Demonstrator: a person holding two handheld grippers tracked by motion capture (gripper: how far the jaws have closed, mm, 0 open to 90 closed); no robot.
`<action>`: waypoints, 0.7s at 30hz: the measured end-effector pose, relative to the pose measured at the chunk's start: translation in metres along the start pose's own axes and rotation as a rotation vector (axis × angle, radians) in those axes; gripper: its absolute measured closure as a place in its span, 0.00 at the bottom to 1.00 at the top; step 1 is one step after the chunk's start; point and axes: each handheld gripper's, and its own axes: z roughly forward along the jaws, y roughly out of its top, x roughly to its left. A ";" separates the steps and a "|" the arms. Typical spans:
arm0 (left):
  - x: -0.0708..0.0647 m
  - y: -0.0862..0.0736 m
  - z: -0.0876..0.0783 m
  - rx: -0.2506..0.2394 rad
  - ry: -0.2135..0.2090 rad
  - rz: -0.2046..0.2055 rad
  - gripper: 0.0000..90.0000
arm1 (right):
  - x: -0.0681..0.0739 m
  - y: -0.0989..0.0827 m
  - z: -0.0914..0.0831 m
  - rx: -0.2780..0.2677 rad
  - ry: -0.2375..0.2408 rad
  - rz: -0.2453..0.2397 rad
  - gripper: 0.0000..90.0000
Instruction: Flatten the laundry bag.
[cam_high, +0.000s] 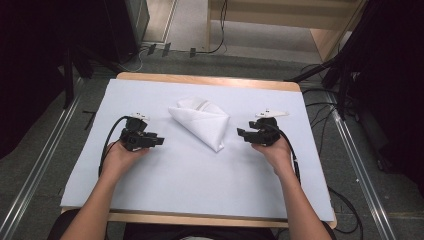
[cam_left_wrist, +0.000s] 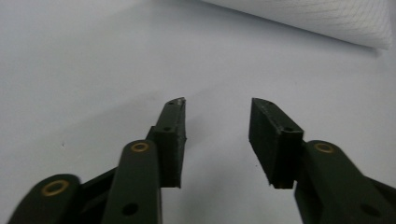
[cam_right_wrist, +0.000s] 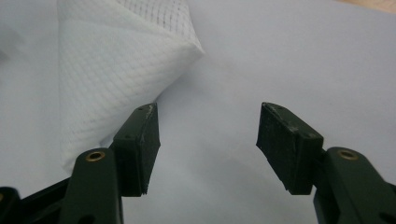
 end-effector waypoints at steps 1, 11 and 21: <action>0.000 0.001 0.000 0.008 -0.002 -0.004 0.57 | -0.001 0.000 0.002 -0.003 0.006 0.015 0.49; 0.003 0.005 0.002 -0.022 -0.070 0.010 0.46 | 0.003 -0.003 0.009 0.085 0.026 0.010 0.63; 0.008 0.003 0.001 -0.013 -0.075 0.011 0.43 | 0.007 -0.005 0.015 0.112 0.034 0.003 0.73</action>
